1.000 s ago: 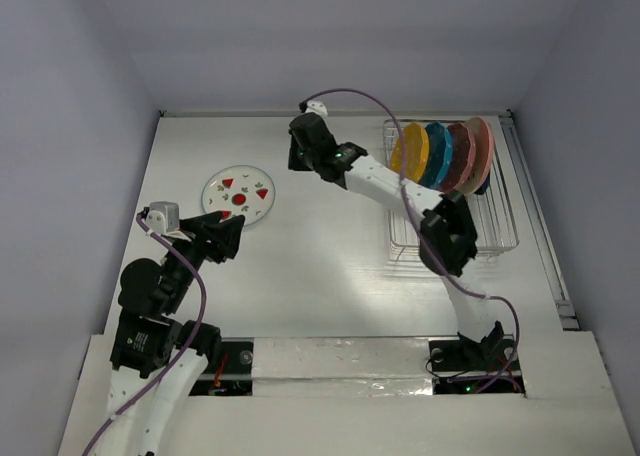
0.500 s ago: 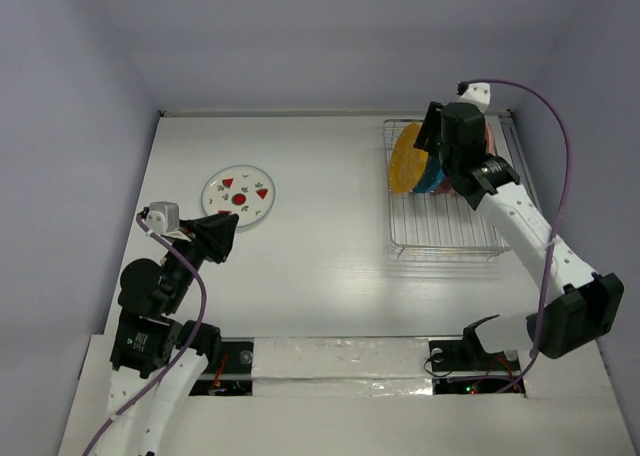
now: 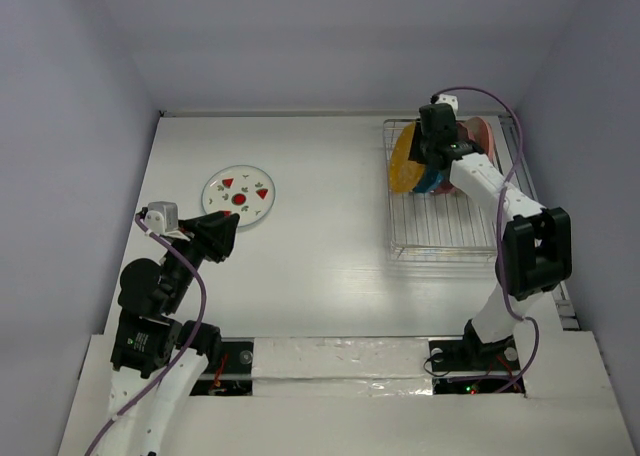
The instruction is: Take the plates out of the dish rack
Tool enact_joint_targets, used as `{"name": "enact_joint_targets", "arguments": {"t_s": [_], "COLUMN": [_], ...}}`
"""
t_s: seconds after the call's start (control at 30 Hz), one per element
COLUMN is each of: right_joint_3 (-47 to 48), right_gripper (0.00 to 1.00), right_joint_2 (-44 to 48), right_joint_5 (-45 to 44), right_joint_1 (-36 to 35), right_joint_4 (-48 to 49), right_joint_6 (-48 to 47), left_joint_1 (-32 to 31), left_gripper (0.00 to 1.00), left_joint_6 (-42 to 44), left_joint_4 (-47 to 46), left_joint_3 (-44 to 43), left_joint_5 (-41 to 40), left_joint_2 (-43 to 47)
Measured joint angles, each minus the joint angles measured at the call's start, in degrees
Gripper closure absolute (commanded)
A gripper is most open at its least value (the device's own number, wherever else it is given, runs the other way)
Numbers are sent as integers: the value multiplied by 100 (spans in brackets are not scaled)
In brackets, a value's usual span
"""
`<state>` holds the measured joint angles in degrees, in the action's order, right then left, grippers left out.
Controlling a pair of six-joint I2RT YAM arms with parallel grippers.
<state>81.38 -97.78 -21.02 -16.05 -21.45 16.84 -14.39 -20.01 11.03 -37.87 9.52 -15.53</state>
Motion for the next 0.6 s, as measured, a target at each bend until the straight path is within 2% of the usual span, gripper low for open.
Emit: {"name": "enact_joint_targets", "arguments": {"t_s": [0.07, 0.1, 0.13, 0.2, 0.23, 0.47, 0.6], "right_joint_3": [28, 79, 131, 192, 229, 249, 363], "right_gripper": [69, 81, 87, 98, 100, 100, 100], "right_joint_2": [-20, -24, -31, -79, -79, 15, 378], "right_joint_5": [-2, -13, -20, -98, -96, -146, -251], "right_joint_1": [4, 4, 4, 4, 4, 0, 2], "right_joint_4": [-11, -33, -66, -157, -205, -339, -612], "right_joint_6": [-22, -48, -109, -173, -197, -358, -546], "left_joint_1": [0, 0, 0, 0, 7, 63, 63], "left_gripper": [62, 62, 62, 61, 61, 61, 60], "left_joint_6": [0, 0, 0, 0, 0, 0, 2], "left_joint_4": [0, 0, 0, 0, 0, 0, 0], "left_joint_3": [0, 0, 0, 0, 0, 0, 0], "left_joint_5": [0, 0, -9, -28, -42, -79, -79], "left_joint_2": [0, 0, 0, 0, 0, 2, 2]}}
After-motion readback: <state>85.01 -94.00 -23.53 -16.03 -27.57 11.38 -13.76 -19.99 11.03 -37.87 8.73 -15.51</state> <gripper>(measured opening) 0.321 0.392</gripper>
